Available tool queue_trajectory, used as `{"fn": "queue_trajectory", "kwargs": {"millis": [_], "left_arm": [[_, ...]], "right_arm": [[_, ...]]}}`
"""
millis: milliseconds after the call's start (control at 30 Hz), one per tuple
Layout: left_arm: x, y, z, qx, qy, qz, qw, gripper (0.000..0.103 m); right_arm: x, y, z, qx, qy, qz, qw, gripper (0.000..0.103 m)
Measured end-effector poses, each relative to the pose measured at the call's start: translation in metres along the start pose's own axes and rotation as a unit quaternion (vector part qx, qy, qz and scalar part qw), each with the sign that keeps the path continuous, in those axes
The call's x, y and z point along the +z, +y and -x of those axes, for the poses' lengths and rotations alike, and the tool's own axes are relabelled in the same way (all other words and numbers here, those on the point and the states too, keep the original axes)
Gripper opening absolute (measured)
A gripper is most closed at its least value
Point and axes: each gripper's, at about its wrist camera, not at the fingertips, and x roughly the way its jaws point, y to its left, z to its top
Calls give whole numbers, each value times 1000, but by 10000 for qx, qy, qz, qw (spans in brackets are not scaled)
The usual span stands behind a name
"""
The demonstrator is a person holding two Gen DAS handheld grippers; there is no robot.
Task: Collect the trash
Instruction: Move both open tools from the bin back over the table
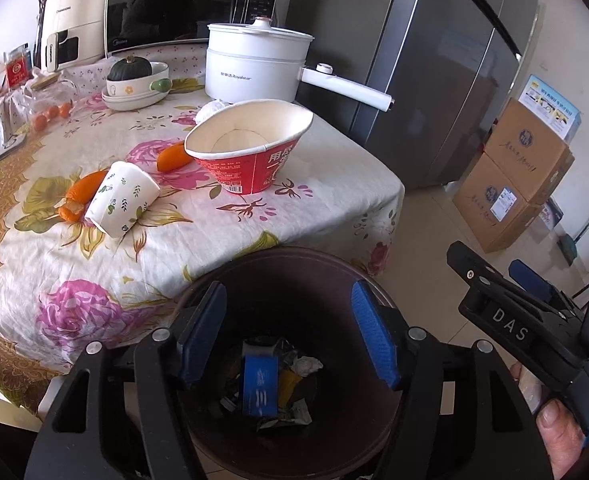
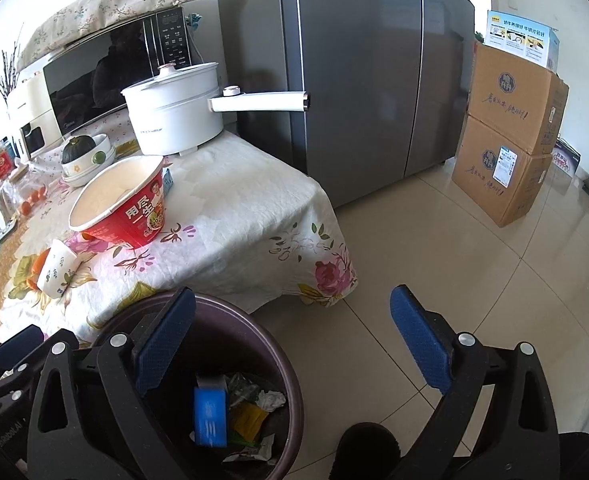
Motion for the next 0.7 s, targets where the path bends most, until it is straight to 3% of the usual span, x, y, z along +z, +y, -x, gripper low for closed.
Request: {"fn": "queue_trajectory", "kwargs": {"millis": [700], "left_arm": [[14, 32, 3, 225, -159, 342, 9990, 70]], "right_arm": [[5, 32, -1, -6, -23, 353, 9994, 94]]}}
